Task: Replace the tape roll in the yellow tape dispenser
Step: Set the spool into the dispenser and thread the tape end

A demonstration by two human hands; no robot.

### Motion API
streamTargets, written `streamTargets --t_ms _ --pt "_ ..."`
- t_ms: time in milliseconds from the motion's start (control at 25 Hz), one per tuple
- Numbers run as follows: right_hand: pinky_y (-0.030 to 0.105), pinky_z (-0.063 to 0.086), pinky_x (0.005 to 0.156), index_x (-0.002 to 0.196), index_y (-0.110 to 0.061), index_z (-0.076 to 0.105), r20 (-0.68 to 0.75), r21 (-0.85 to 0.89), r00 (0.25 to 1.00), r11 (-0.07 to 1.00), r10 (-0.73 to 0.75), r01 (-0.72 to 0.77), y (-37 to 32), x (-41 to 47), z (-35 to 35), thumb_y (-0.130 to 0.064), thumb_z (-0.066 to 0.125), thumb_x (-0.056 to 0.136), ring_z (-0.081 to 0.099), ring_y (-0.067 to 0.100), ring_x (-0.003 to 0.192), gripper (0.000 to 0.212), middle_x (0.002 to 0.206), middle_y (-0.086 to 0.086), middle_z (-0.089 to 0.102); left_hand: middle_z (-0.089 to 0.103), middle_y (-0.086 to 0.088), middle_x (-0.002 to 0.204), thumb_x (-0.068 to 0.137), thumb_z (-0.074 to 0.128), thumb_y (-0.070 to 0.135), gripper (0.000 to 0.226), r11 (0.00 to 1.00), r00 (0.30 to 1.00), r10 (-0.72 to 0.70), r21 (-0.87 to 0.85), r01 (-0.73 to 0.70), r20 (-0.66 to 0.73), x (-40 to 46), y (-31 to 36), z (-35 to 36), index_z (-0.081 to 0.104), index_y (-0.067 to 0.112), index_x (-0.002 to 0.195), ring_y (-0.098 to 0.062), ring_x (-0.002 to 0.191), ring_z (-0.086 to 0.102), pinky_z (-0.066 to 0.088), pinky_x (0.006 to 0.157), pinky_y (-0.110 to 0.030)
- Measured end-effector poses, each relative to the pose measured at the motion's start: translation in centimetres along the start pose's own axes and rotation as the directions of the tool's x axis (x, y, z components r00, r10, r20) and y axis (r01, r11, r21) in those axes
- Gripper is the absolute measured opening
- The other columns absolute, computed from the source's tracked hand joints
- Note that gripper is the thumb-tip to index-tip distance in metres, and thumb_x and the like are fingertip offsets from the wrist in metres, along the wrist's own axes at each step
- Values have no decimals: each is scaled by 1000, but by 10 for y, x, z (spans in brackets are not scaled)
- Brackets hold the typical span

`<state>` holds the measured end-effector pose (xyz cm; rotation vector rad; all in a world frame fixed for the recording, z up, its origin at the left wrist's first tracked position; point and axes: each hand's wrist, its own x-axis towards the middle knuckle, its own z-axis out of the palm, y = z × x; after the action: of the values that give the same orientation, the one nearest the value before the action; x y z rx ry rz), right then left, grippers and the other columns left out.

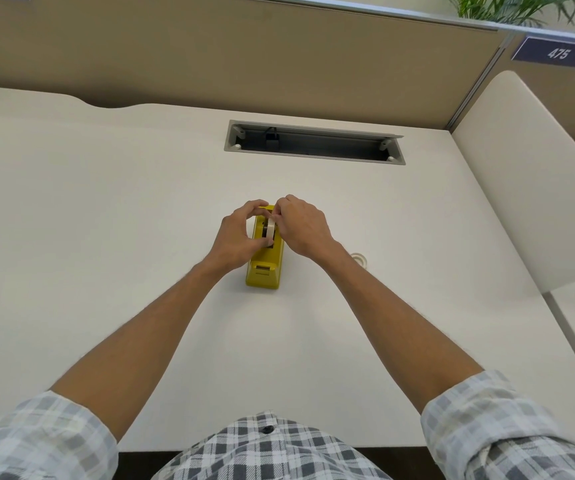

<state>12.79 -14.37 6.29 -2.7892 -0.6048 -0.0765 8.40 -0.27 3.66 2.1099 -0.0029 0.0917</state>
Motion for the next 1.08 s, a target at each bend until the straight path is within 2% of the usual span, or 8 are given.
streamTargets --t_ms 160,280,400,480,640,800,920,1080 --pt "36 50 67 101 -11 65 26 89 998 994 65 -67 -1 -3 -3 -25 50 99 62 23 85 21 101 4 65 65 0 121 71 78 10 65 998 998 65 8 -65 -17 -5 2 1 52 16 130 -13 120 54 40 100 -27" --pt "35 48 67 100 -13 65 32 139 996 987 79 -83 -3 -9 -3 -24 50 98 61 24 86 18 103 3 65 65 3 119 79 73 17 53 997 995 83 -2 -83 -52 -7 2 1 53 18 129 -11 119 53 38 99 -24" --pt "38 51 70 98 -12 64 30 134 997 988 73 -76 -5 -12 -3 -21 49 97 61 24 85 17 101 4 65 58 -1 130 86 66 20 45 987 988 143 89 -137 -57 -5 -2 1 53 18 129 -17 126 47 39 102 -33" --pt "40 52 70 98 -11 63 21 101 998 993 61 -63 -6 -14 -4 -21 47 98 61 24 84 19 100 4 64 54 -3 135 87 64 20 43 975 984 177 140 -174 -14 -5 -5 1 55 17 129 -19 132 41 37 106 -37" --pt "40 53 70 101 -11 63 -28 58 1000 998 0 1 -6 -20 0 -23 46 98 61 23 86 21 101 4 64 58 3 133 90 60 22 34 981 987 153 115 -157 45 -7 -11 0 60 26 123 -17 138 34 35 104 -37" --pt "39 54 69 105 -11 64 -99 8 993 997 -71 72 -6 -25 3 -22 49 98 60 22 86 20 100 4 63 50 -5 142 89 62 25 38 969 991 131 204 -136 41 -5 -9 -4 58 27 127 -22 139 34 33 110 -48" --pt "37 52 68 106 -14 67 -135 -50 984 992 -118 112 -3 -28 5 -21 48 99 60 21 86 22 99 2 64 56 0 137 90 61 26 37 955 984 157 243 -172 82 -1 -8 -5 59 26 127 -20 140 32 30 110 -53" --pt "39 50 63 103 -12 72 -200 -10 967 987 -157 158 1 -36 5 -18 54 97 62 26 83 20 99 6 68 53 -1 140 91 59 30 35 951 987 135 268 -155 91 1 -8 -6 60 25 126 -19 141 30 28 111 -53"
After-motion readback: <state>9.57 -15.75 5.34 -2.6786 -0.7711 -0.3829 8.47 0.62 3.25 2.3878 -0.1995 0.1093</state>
